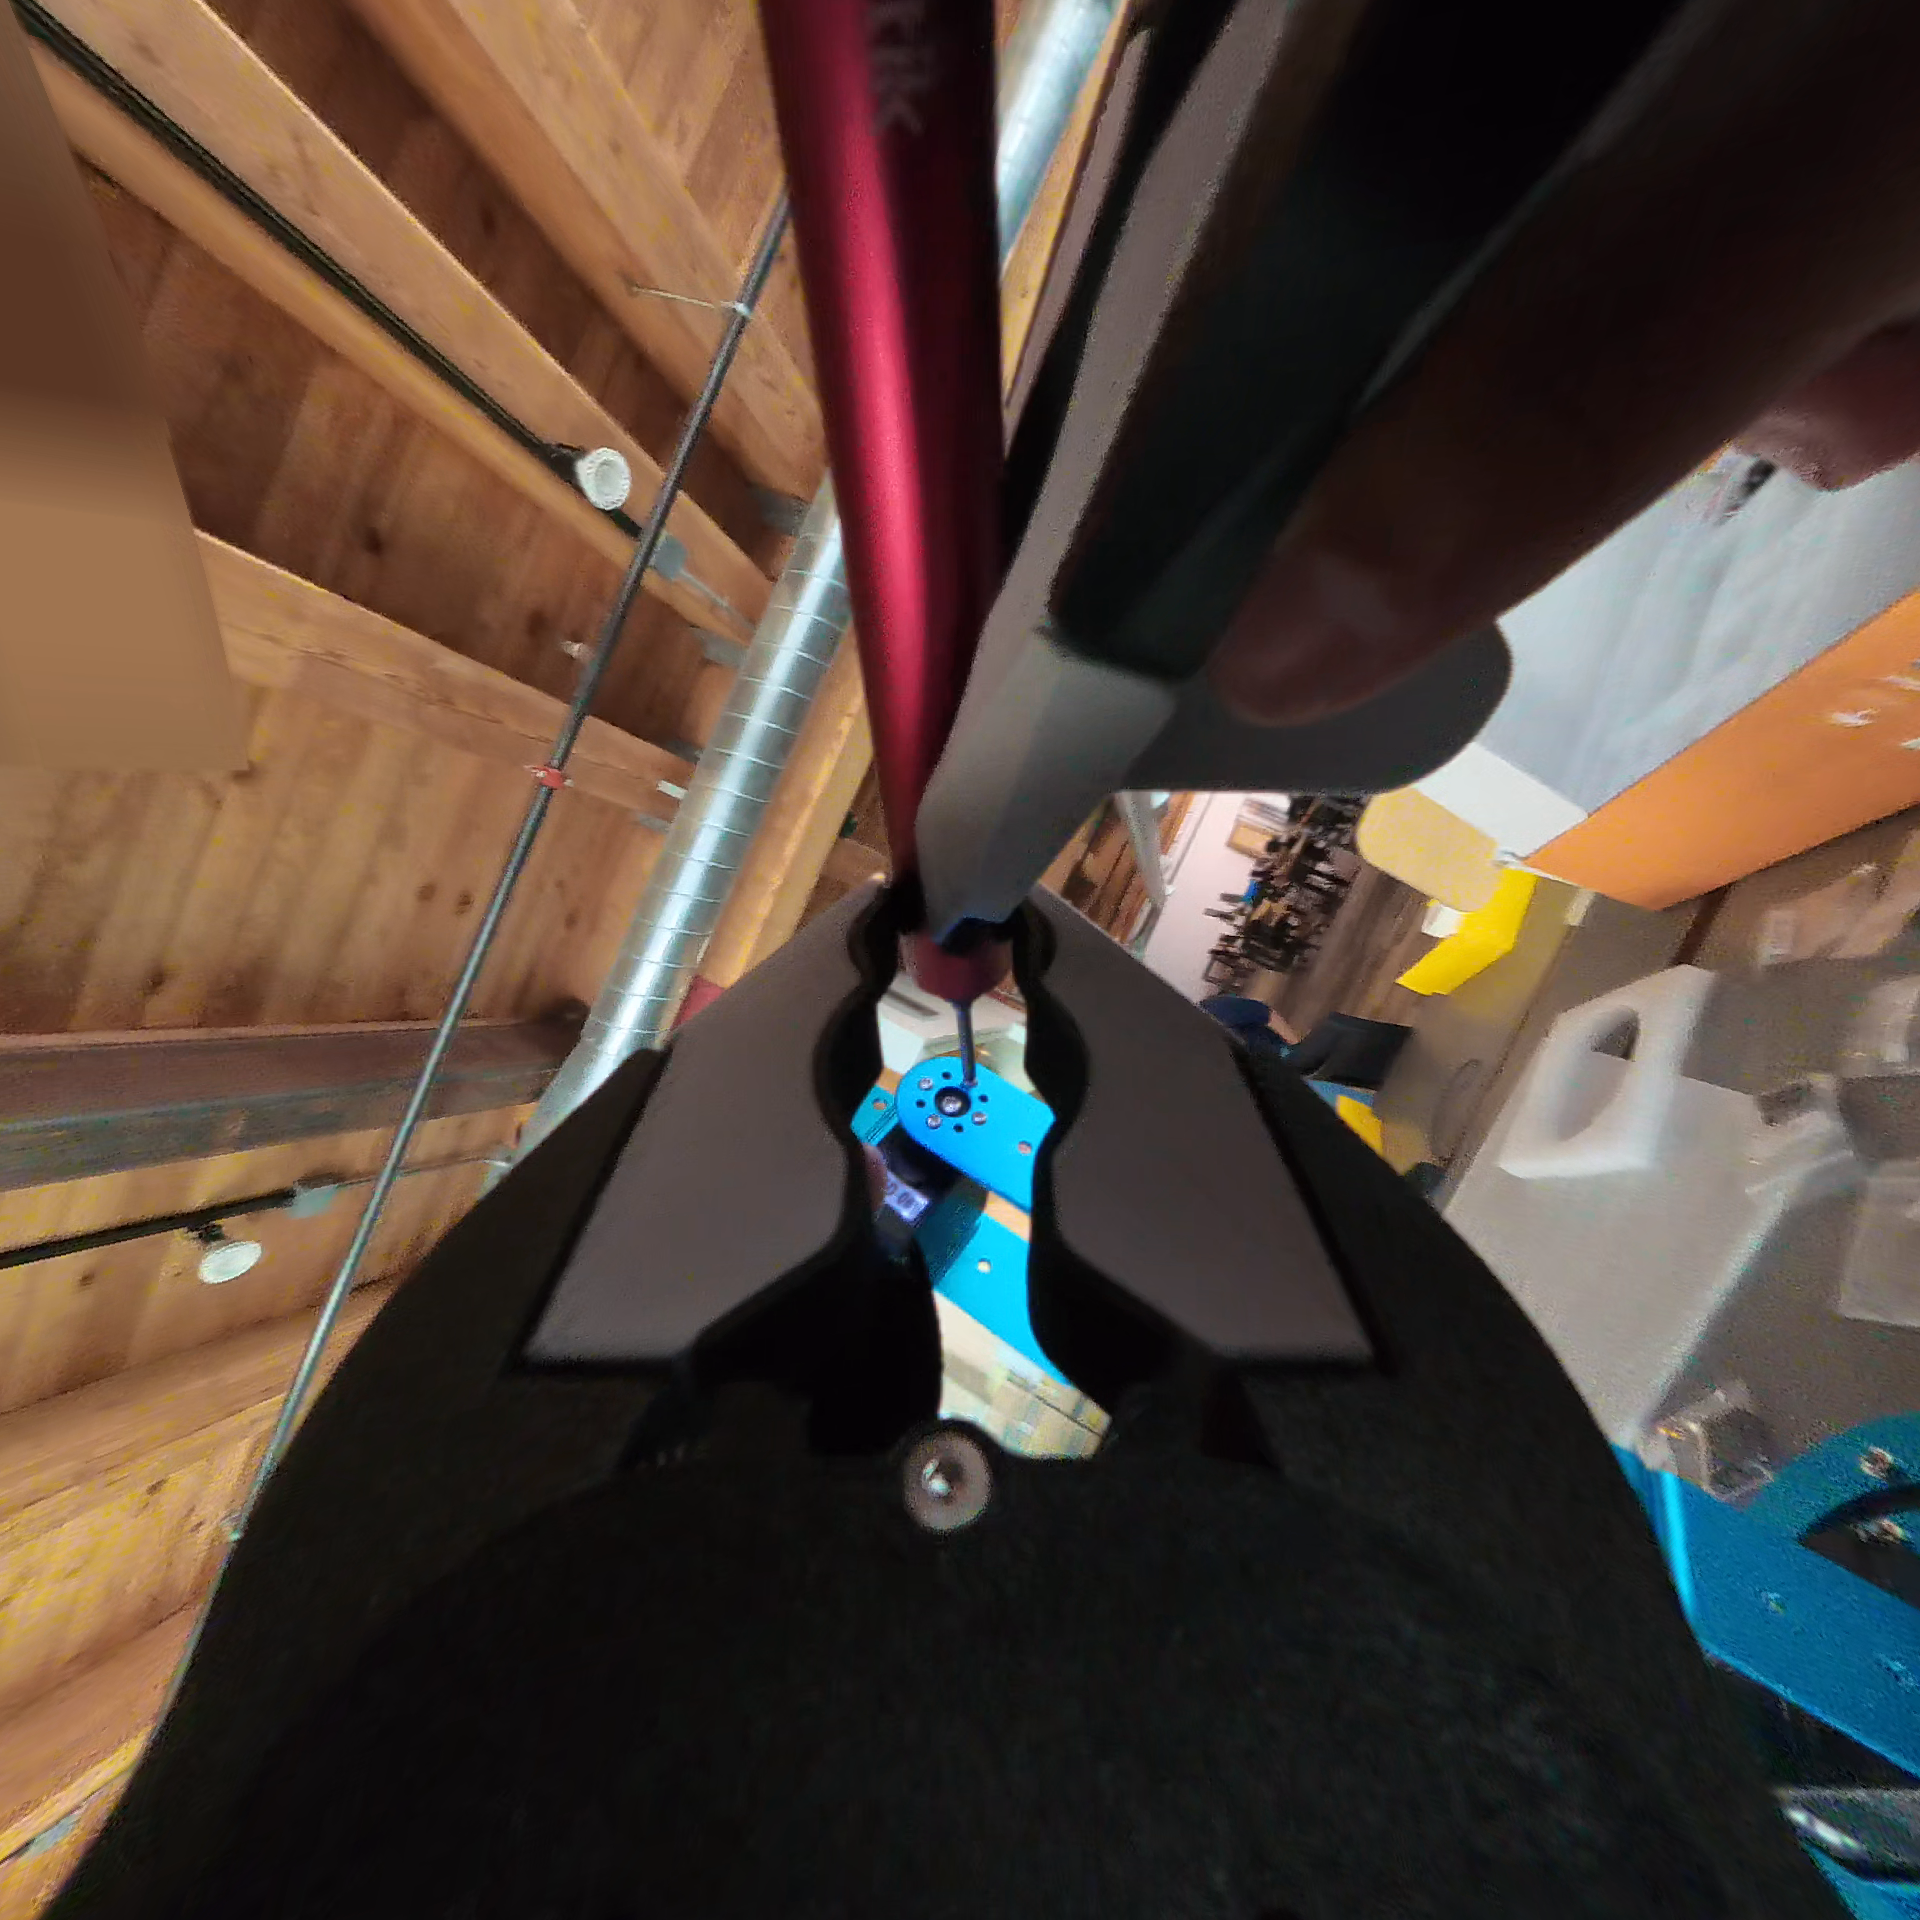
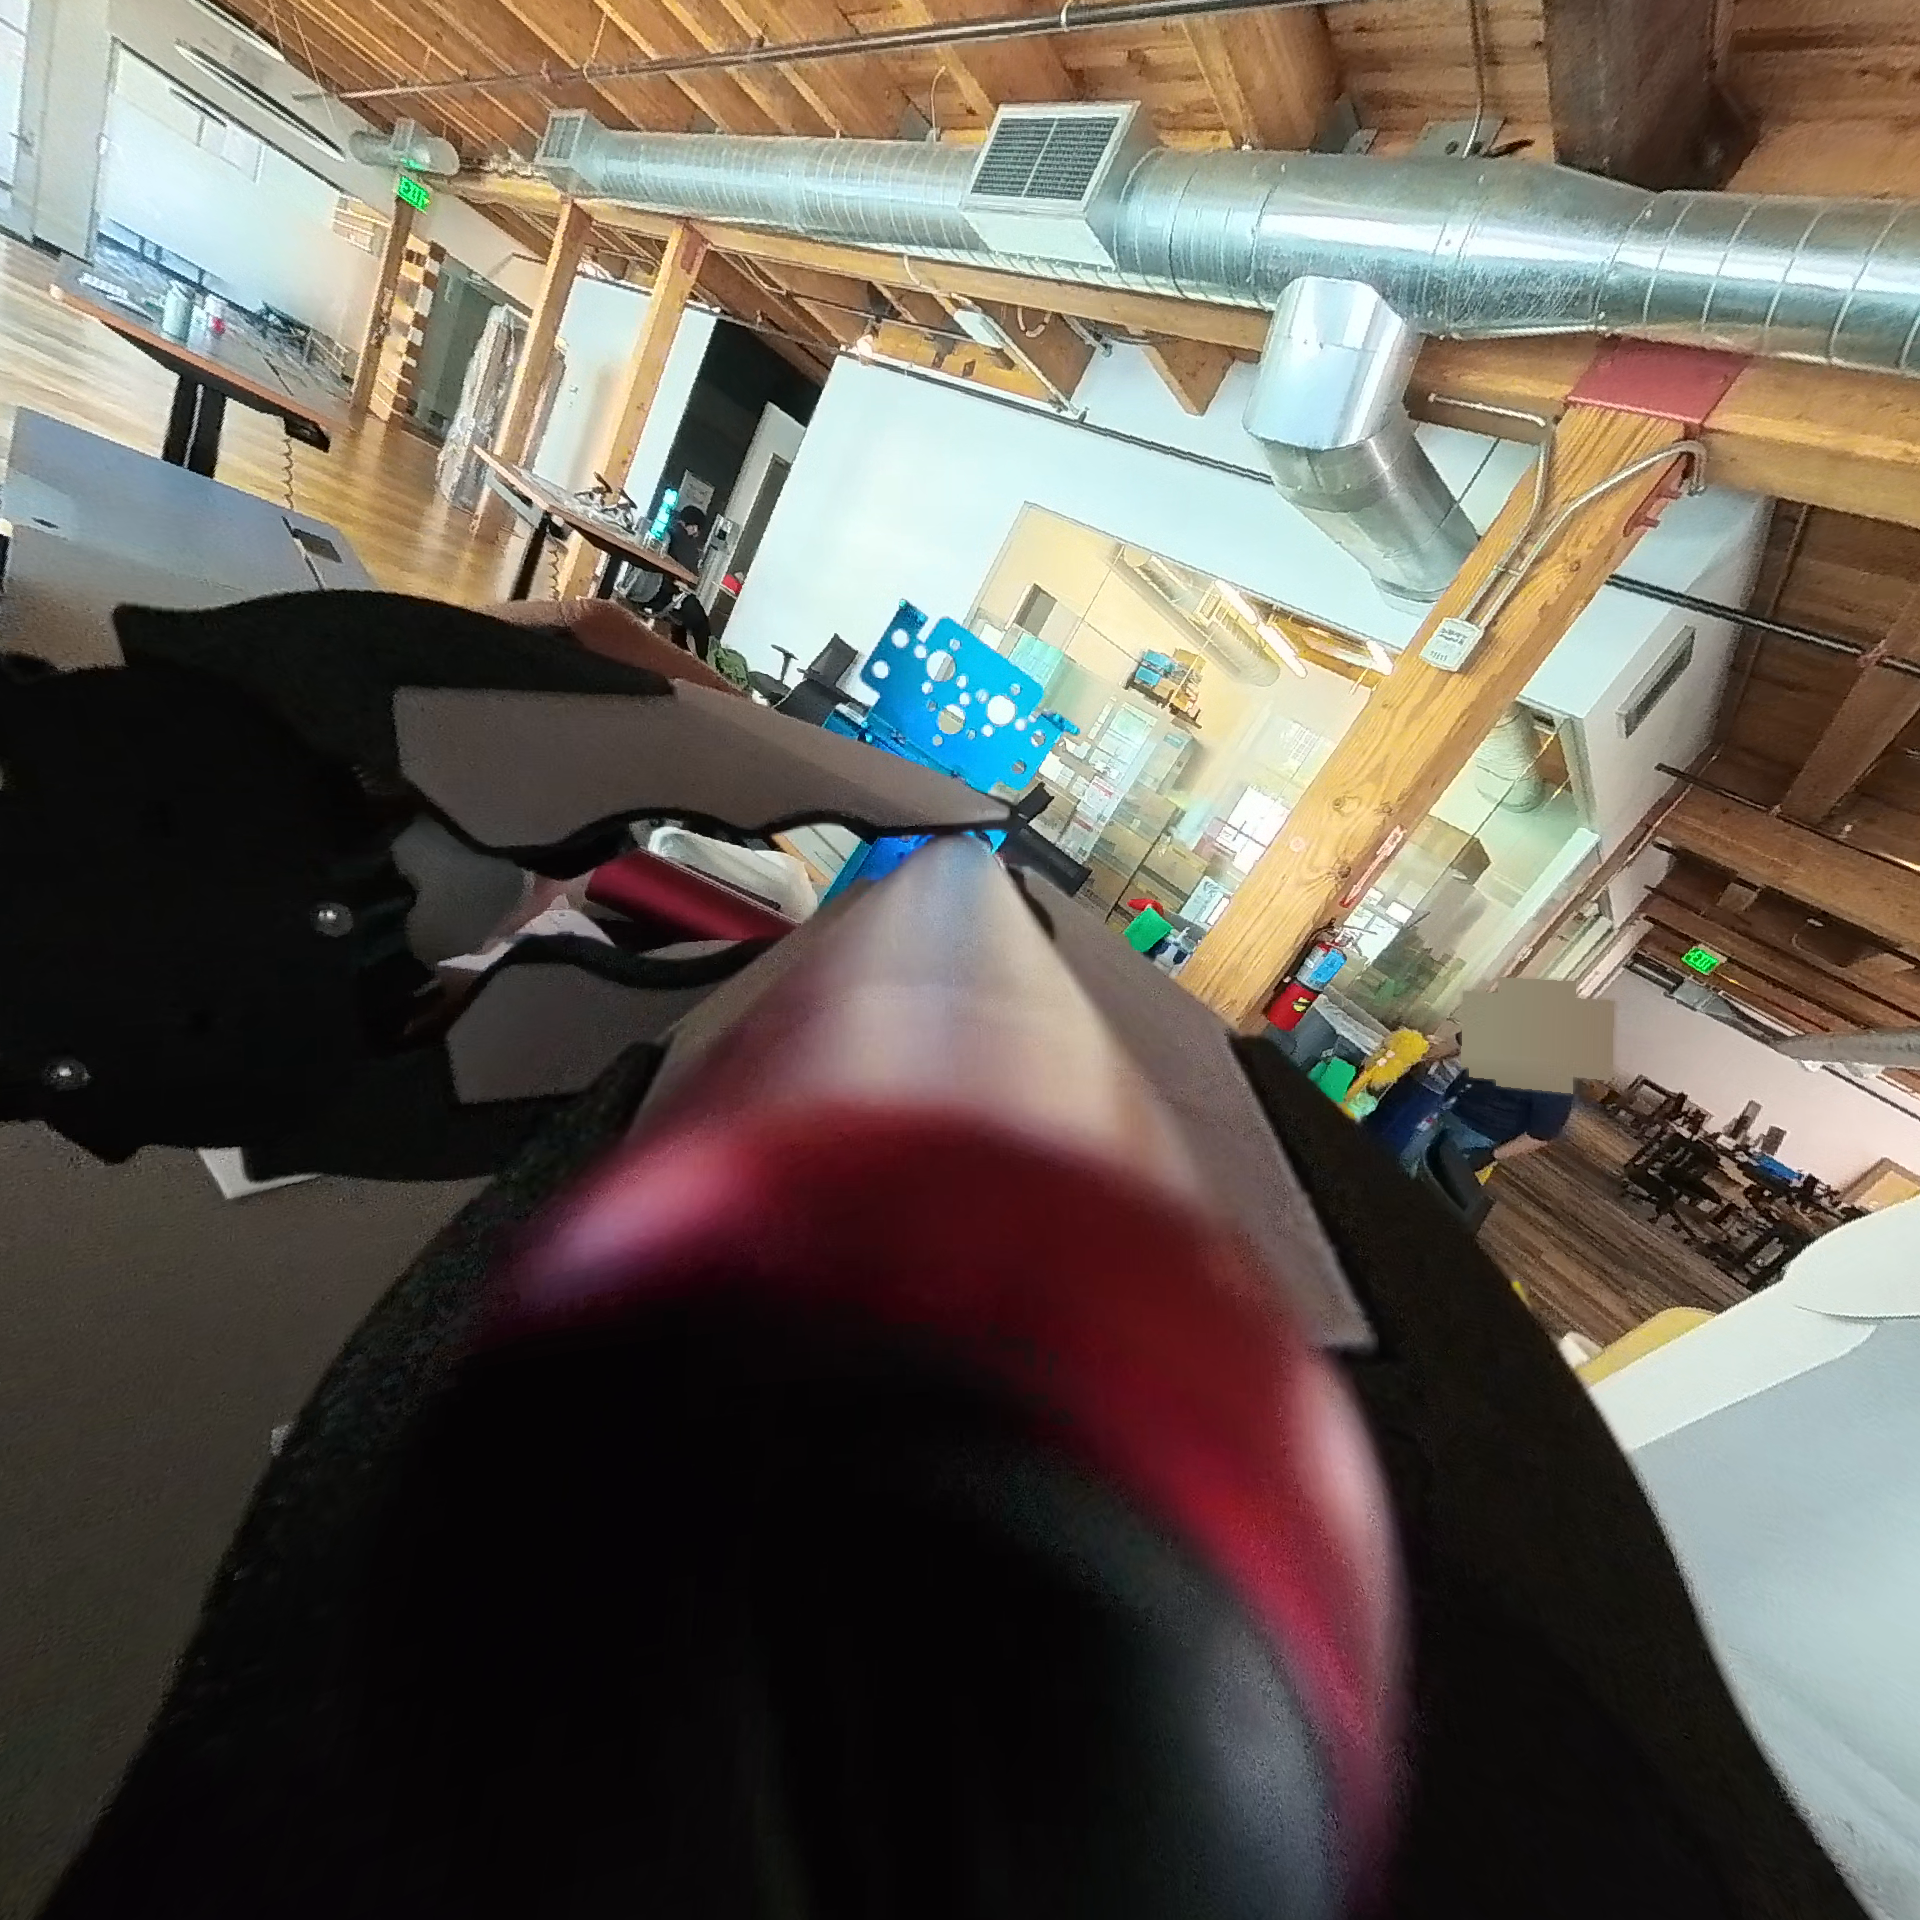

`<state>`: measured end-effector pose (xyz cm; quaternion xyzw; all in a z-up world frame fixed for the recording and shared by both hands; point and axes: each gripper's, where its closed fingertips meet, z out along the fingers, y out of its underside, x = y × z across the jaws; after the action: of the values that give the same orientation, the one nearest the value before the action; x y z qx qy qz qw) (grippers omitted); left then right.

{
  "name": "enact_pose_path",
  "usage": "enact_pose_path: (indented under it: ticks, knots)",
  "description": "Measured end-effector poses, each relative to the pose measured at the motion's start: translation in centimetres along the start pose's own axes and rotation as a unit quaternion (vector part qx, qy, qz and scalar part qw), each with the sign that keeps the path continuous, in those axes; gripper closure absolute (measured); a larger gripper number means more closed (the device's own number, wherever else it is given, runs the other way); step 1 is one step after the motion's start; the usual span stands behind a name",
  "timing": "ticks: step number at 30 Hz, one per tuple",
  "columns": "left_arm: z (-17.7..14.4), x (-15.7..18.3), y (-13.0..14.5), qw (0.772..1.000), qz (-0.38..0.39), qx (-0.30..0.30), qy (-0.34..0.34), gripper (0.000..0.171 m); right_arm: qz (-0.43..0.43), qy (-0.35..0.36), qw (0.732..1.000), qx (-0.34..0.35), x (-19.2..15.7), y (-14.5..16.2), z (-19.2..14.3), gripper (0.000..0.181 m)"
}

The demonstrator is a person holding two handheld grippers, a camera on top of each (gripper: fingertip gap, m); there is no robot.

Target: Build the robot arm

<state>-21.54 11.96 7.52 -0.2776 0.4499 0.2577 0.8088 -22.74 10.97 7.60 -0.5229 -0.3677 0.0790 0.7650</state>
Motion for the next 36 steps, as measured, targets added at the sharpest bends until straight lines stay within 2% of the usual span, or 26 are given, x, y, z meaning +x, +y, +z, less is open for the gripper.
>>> enact_pose_path:
  ticks: [3,4,8,18,21,23,25,26,28,29,31,32,34,36]
  knots:
    - [0.1,0.1,0.0,1.000,-0.008,-0.002,0.018,0.153,-0.004,-0.002,1.000,-0.007,0.1,0.1,-0.1,0.079]
    - [0.1,0.2,0.0,1.000,-0.008,-0.002,0.020,0.152,-0.012,-0.001,1.000,-0.010,0.1,0.1,-0.1,0.162]
    - [0.1,0.4,0.0,0.999,-0.007,0.000,0.036,0.152,-0.046,0.005,0.999,-0.014,0.1,0.0,-0.1,0.157]
    - [-0.1,0.1,0.1,1.000,-0.008,-0.009,0.025,0.152,-0.014,-0.018,1.000,-0.010,-0.1,-0.1,-0.1,0.159]
    - [-0.4,-0.3,2.0,0.996,-0.040,-0.078,0.007,0.121,-0.003,-0.019,1.000,-0.012,0.1,0.1,-0.2,0.158]
    - [-1.7,-1.1,2.6,0.989,-0.117,-0.087,0.002,0.119,0.001,-0.021,1.000,-0.012,0.2,0.2,-0.2,0.159]
    - [-3.1,-1.8,4.0,0.965,-0.242,-0.104,0.000,0.114,0.004,-0.021,1.000,-0.012,0.1,0.2,-0.1,0.159]
    - [-3.6,-2.1,5.2,0.941,-0.315,-0.122,0.000,0.109,0.007,-0.021,1.000,-0.011,0.1,0.1,-0.1,0.160]
    - [-3.7,-2.3,7.9,0.876,-0.457,-0.155,0.002,0.100,0.009,-0.022,1.000,-0.013,0.0,0.1,-0.1,0.159]
    - [-3.3,-1.7,8.8,0.839,-0.517,-0.167,0.022,0.089,0.010,-0.022,1.000,-0.014,0.0,0.1,-0.1,0.159]
    - [-2.2,0.1,9.5,0.776,-0.602,-0.170,0.082,0.073,0.012,-0.022,1.000,-0.015,0.0,0.1,-0.2,0.159]
    - [-1.7,0.7,9.3,0.756,-0.626,-0.160,0.109,0.069,0.010,-0.022,1.000,-0.016,0.0,0.1,-0.2,0.159]
    - [-0.9,1.3,9.4,0.741,-0.642,-0.142,0.133,0.076,0.002,-0.020,1.000,-0.018,-0.1,0.1,-0.2,0.159]
    - [-0.3,1.7,8.9,0.743,-0.640,-0.122,0.154,0.090,0.002,-0.017,1.000,-0.019,-0.1,0.0,-0.1,0.158]
